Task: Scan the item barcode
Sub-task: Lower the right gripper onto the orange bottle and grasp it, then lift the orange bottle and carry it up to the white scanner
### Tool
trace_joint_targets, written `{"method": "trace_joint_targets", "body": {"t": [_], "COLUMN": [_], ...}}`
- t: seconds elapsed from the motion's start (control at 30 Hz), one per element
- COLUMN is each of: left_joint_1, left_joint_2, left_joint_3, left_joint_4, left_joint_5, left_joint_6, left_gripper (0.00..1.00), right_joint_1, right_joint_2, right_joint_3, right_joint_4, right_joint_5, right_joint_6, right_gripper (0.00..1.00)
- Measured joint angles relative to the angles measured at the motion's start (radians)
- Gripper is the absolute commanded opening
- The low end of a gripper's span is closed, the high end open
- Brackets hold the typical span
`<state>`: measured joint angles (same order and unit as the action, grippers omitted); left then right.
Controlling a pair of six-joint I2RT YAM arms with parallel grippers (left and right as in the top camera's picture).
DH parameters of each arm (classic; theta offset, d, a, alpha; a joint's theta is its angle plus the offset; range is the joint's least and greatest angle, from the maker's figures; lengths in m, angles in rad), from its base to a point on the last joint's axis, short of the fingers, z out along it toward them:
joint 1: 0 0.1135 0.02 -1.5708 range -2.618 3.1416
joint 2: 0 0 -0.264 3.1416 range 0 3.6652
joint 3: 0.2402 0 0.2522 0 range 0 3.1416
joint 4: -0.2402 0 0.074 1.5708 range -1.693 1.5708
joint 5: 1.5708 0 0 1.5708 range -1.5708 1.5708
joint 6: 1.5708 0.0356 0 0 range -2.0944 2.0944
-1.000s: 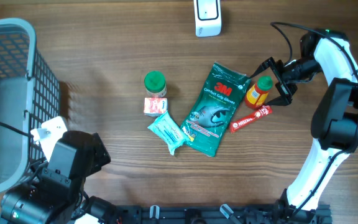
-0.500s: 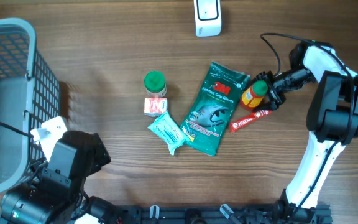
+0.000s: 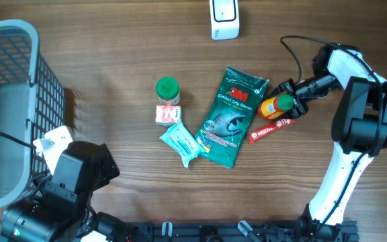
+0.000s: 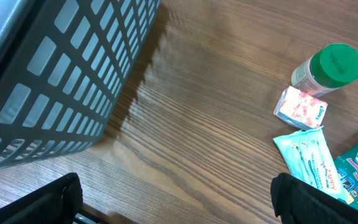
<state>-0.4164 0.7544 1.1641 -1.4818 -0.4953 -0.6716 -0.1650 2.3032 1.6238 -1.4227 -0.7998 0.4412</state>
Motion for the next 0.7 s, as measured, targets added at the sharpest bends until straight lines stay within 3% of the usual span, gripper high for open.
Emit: {"method": "trace_joint_targets", "body": {"t": [0.3,0.5,0.7], "left_joint_1": [0.000,0.000,0.000], "left_joint_2": [0.000,0.000,0.000], "left_joint_3": [0.000,0.000,0.000], "left_joint_4": [0.000,0.000,0.000], "left_joint_5": [0.000,0.000,0.000], "left_joint_6": [0.000,0.000,0.000], "left_gripper": [1.00,1.00,1.00], "right_joint_1": [0.002,0.053,0.254], "right_joint_2": [0.000,-0.003,-0.040], "right_joint_3": [0.000,0.000,0.000], "right_joint_4": [-0.182,-0.182,-0.182], "right_joint_5": [-0.118,-0.130,-0.198], "right_joint_6": [-0.311,-0.391,-0.413], "right_gripper": [0.36,0.35,0.35]}}
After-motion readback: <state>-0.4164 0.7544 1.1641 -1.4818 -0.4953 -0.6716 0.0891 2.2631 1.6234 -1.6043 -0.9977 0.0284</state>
